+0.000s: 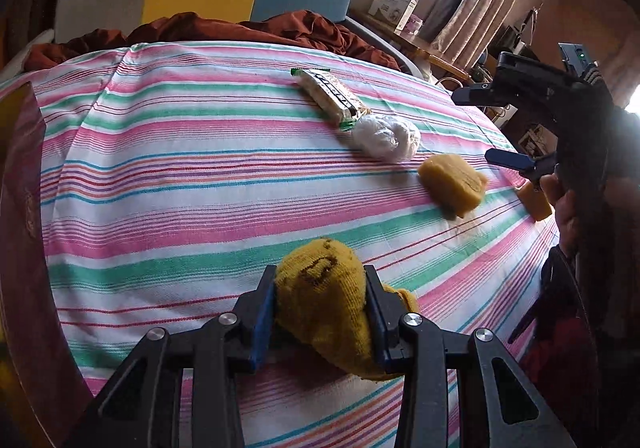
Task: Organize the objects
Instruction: 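Grasp the green-edged cracker packet with the right tool while the left tool holds the glove, then carry the yellow knit glove into the gold box and open the left tool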
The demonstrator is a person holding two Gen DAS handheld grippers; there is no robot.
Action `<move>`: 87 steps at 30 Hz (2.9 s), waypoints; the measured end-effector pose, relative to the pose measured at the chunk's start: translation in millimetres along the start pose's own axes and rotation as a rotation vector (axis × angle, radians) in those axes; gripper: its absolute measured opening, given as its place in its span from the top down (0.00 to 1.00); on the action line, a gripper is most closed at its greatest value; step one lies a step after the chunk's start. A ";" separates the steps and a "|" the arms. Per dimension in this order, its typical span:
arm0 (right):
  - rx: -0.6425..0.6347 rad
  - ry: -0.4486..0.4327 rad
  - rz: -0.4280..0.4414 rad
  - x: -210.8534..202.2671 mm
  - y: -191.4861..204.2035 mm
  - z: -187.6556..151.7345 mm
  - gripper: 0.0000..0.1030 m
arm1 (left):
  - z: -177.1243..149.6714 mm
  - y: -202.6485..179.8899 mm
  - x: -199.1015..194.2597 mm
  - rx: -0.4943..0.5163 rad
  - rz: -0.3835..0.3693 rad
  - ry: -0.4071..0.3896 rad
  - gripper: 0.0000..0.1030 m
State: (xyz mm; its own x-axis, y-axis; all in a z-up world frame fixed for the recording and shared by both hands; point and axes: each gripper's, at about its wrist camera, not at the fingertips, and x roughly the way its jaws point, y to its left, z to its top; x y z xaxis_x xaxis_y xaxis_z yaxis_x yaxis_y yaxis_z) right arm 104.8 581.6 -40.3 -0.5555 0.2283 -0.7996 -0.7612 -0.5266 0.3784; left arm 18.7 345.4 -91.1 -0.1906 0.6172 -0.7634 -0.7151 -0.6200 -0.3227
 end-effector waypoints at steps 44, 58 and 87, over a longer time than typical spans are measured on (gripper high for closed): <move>-0.775 0.395 0.076 77.8 129.1 -86.5 0.55 | -10.6 -2.4 1.1 0.096 -0.009 -0.107 0.56; -0.748 0.338 0.034 69.1 120.6 -97.5 0.55 | -19.5 -8.8 -5.5 0.140 0.046 -0.128 0.54; -0.813 0.304 0.025 62.0 116.6 -98.2 0.55 | -21.1 -12.4 -22.5 0.134 0.124 -0.094 0.59</move>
State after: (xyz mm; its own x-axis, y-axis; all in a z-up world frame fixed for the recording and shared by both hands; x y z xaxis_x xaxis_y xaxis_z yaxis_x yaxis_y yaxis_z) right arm 14.5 453.9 -91.6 -0.3670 0.0409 -0.9293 -0.2097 -0.9770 0.0398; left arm 46.0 329.0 -81.7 -0.3402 0.5865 -0.7350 -0.7639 -0.6282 -0.1477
